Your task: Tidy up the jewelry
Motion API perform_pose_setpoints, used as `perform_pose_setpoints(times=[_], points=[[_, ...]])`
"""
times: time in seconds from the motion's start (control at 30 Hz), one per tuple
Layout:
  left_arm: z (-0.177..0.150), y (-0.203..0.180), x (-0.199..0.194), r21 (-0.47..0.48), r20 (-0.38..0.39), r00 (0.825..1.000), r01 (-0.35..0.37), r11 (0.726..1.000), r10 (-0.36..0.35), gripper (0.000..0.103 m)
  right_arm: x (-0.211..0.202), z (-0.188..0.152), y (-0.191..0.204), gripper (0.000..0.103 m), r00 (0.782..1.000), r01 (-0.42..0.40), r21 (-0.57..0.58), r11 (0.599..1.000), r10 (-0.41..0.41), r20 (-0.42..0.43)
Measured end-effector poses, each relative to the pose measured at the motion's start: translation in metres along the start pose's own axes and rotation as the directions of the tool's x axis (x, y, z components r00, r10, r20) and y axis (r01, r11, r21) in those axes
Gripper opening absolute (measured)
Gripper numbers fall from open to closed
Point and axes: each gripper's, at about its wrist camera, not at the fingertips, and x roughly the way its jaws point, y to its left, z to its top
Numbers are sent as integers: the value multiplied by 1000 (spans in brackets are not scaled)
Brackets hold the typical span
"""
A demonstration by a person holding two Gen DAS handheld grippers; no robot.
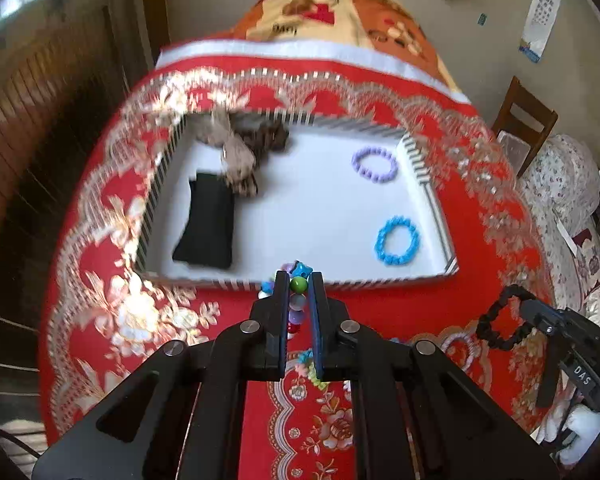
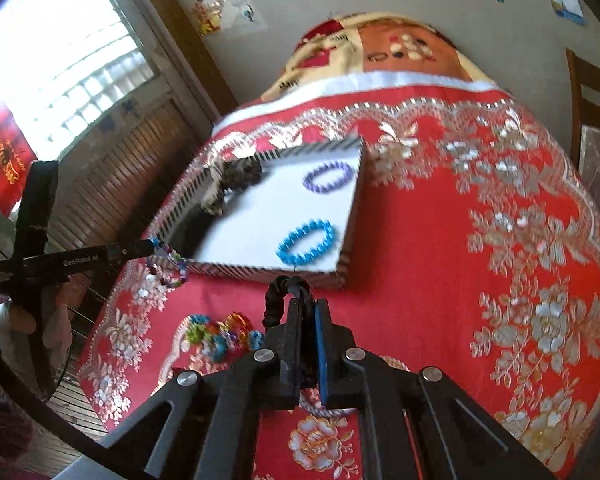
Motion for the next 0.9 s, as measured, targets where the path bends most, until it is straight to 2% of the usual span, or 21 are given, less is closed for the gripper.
perform_pose_setpoints(times=[0.17, 0.37, 0.9], points=[[19, -2, -13, 14, 39, 999, -18, 1000, 18, 8, -5, 17, 10, 5, 999, -12, -31, 999, 13, 29], [36, -12, -7, 40, 53, 998, -40, 998, 38, 8, 0, 40, 16, 5, 999, -5, -63, 998, 7, 40], [78, -30, 66, 108, -16, 999, -42, 993, 44, 8, 71, 98, 12, 5, 1000, 17, -63, 998, -17, -3]])
